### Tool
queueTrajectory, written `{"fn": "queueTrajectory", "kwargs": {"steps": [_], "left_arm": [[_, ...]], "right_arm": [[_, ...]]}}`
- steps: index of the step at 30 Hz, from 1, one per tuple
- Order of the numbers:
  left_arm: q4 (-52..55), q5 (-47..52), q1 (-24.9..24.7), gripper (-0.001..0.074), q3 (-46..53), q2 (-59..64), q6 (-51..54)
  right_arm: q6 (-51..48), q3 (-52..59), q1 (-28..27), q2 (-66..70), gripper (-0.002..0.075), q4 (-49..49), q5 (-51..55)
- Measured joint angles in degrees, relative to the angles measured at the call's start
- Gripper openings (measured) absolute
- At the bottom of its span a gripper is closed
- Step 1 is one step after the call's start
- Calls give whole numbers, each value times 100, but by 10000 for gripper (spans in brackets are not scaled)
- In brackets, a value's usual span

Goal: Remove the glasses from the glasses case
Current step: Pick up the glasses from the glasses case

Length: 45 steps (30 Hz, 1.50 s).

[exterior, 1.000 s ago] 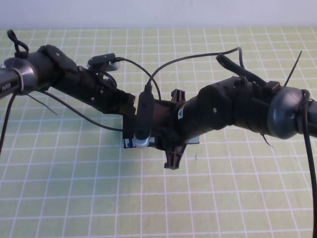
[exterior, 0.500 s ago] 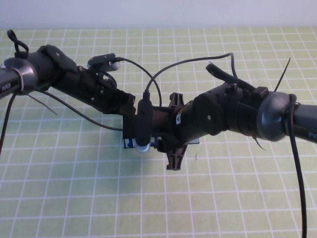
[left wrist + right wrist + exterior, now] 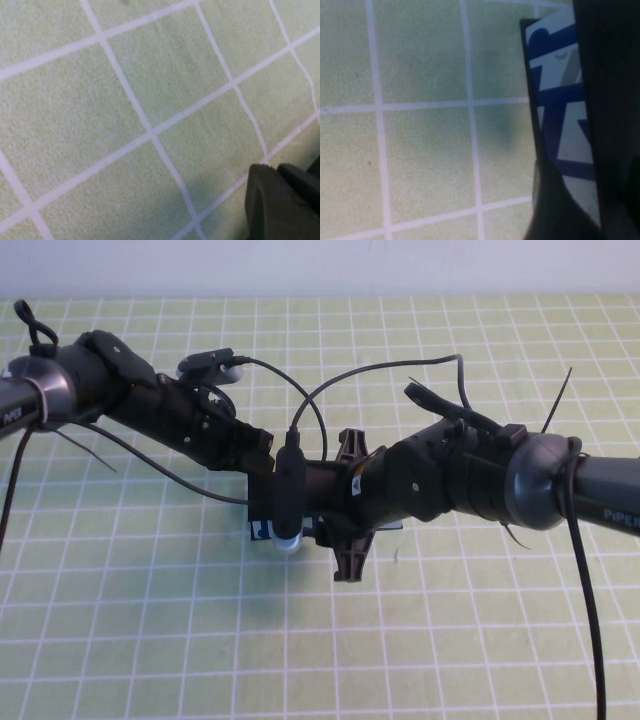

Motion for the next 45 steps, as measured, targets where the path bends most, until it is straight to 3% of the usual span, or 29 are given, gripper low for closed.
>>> {"fn": "queueTrajectory", "kwargs": {"steps": [8,18,30,39,42,45], "left_arm": [[0,-1,0,-2,0,0,0],[0,41,0,-2,0,0,0],[0,47,13,-2,0,-92,0],[-50,213,432,-2,0,-1237,431],[-707,491,614,-2,219,-1645,1114],[-2008,646,764,-2,882,-1990,2259]], "right_arm": [[0,0,0,24,253,-99,-38],[0,-9,0,24,29,-325,-143],[537,-9,11,-307,-5,-458,-112],[586,-9,11,-452,-13,-458,-112],[586,-9,11,-533,-15,-458,-112],[586,-9,11,-596,-16,-458,-124]]}}
